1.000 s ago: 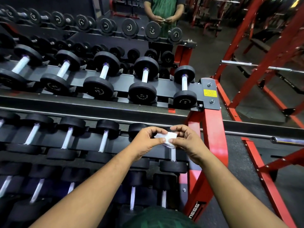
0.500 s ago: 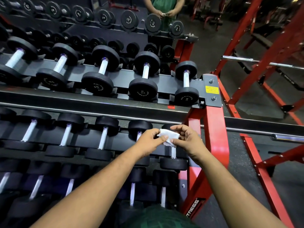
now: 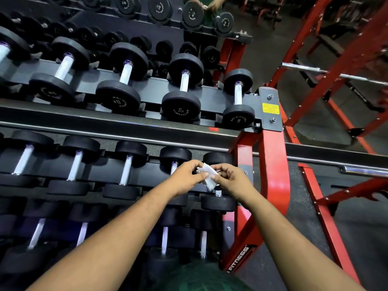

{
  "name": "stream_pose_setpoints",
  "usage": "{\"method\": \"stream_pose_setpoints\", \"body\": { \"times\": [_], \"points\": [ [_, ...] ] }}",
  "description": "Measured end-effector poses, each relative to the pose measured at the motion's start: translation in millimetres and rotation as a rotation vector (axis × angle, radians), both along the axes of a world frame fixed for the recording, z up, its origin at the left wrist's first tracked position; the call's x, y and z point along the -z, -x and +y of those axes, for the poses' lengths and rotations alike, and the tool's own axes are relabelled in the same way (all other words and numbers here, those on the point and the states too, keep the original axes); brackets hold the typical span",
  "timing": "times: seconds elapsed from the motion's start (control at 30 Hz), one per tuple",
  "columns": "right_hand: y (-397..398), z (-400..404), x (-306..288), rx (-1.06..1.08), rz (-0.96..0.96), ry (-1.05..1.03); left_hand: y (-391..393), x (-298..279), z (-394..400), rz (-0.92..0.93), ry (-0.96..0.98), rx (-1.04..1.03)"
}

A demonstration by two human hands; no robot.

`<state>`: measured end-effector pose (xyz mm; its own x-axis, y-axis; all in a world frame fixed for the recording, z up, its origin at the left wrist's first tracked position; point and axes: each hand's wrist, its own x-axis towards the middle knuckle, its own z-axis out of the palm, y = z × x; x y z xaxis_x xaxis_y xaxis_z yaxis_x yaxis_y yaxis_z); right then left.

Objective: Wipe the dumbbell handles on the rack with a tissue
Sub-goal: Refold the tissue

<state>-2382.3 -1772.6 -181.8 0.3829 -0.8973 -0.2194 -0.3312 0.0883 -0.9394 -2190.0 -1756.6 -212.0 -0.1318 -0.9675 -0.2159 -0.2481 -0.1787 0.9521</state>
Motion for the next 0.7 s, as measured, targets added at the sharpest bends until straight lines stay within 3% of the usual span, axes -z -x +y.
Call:
{"method": "stream_pose_setpoints", "body": {
  "times": [0.17,0.4,0.57,0.7],
  "points": [
    [4,-5,27,0.042,0.105,-0.006,2,20,-4,0.117,-0.029,-0.088],
    [22,-18,68,0.075,0.024,-0.143,34,57,-15,0.136,-0.083,-0.161],
    [48,-40,113,0.279,0.049,-0.259,69,108,-23,-0.069,-0.158,-0.286],
    [79,-71,177,0.395,0.149,-0.230,100,147,-18,-0.278,-0.242,-0.236]
  ]
}}
